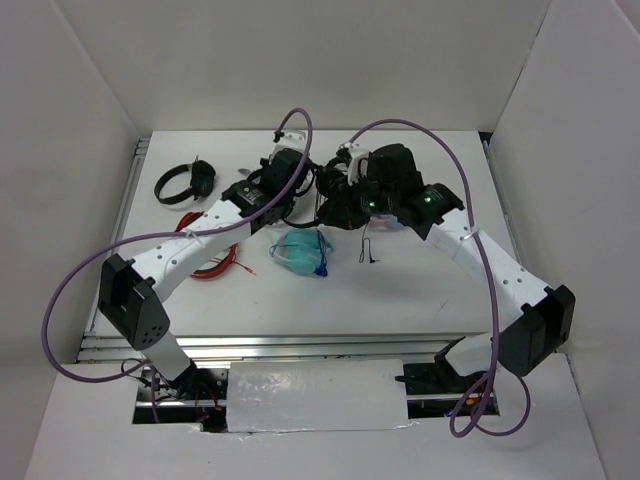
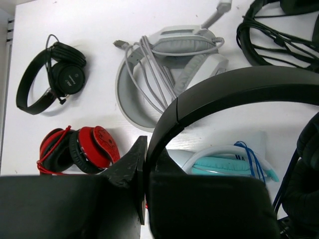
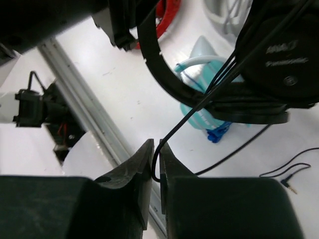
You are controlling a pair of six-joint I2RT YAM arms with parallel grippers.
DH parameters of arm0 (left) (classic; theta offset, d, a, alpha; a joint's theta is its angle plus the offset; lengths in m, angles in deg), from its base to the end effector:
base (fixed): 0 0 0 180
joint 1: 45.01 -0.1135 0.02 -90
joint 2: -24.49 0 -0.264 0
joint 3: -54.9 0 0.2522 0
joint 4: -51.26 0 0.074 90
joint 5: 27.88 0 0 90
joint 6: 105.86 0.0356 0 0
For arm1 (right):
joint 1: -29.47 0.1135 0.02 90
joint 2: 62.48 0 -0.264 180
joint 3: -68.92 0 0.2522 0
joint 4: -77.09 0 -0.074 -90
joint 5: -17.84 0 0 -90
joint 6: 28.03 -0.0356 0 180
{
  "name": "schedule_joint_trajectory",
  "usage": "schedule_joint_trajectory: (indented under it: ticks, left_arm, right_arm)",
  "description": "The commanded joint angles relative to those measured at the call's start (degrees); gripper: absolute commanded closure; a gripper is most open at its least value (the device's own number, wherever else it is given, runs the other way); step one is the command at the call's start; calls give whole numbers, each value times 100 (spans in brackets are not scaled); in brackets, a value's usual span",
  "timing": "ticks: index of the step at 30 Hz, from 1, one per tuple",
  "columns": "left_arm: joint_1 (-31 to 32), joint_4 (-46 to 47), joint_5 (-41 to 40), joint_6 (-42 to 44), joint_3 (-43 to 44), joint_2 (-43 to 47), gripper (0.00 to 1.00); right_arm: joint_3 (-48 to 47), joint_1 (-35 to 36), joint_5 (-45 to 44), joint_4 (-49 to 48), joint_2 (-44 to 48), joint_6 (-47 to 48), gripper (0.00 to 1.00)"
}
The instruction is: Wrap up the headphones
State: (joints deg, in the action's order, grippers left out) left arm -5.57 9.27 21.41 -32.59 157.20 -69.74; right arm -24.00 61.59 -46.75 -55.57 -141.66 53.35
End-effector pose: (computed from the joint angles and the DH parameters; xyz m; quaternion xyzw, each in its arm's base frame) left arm 0.3028 -0.2190 0.3558 0.0026 0.8435 0.0634 0.5334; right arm 0.2492 0.1745 0.3740 -0.2768 0.8205 0.3422 0.3647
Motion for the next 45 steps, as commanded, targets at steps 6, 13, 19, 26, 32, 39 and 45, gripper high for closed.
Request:
schedule_joint_trajectory:
  ticks: [6,13,19,26,32,39,45]
  left_arm:
    - [-77,564,-587,-243,358,502,100]
    - [-199,968,-263,-181,147,907,100]
    - [-261,1109,229,-269,173,1214,100]
    - [-297,1100,818,-199,533,1522,100]
    - [-314,1091,1548,-181,780,1654,100]
    - [-306,1039,1636,-138,1218,1593,100]
    - [-349,916,1803,-102,1623,1391,100]
  right_arm:
    - [22,40,1106,-194,-344,413,65]
    - [752,119,1151,-879,-81,616,54]
    - [1472,242,-253,-1757,174,125,50]
    - [3746,339,-1494,-4614,1123,18,20]
    - [4163,330,-2066,-4932,1212,255,18]
    - [4874,453,-1750,-5055,2001,230,18]
    - [5611,532,-1915,-4668,3249,10,16]
